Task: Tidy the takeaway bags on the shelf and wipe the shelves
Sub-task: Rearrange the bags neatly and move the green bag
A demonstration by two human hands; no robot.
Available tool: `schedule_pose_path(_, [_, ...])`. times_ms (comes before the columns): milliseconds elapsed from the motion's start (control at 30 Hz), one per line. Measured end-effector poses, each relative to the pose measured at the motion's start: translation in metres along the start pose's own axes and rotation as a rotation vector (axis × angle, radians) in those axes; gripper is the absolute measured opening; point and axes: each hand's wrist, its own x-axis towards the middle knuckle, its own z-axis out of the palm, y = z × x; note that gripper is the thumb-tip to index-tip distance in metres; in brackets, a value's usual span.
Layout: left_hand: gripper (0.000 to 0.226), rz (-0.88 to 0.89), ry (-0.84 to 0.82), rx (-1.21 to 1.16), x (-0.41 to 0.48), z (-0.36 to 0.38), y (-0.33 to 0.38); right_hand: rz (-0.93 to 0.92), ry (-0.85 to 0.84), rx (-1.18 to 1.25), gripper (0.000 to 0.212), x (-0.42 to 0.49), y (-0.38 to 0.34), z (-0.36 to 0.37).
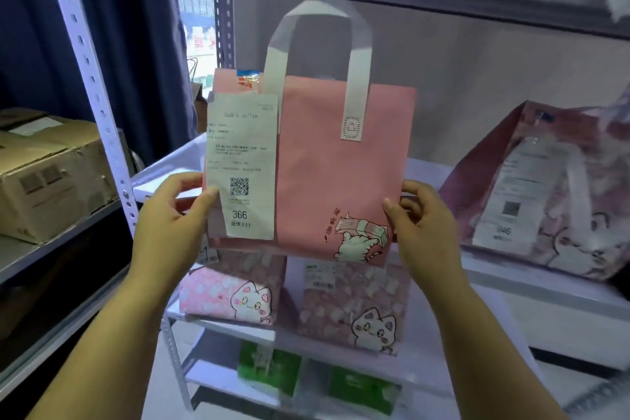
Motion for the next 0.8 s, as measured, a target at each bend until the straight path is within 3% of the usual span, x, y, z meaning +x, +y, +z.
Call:
schedule_pose_path(367, [0.019,-0.065,-0.022,-0.085,-0.149,0.010,0.040,-0.020,-0.130,-0.002,0.041,-0.094,0.002,-0.119])
schedule_pose_path(567, [0.045,-0.081,-0.199,-0.097,-0.201,0.029,0.049,0.126,-0.170,-0.051,0.047,-0.138,0.017,-0.175])
schedule_pose_path(800, [0.048,-0.220,-0.458,-0.035,-0.232,0.083,0.038,0.367,-0.144,-0.252,0.040,-0.171,0.060,-0.225])
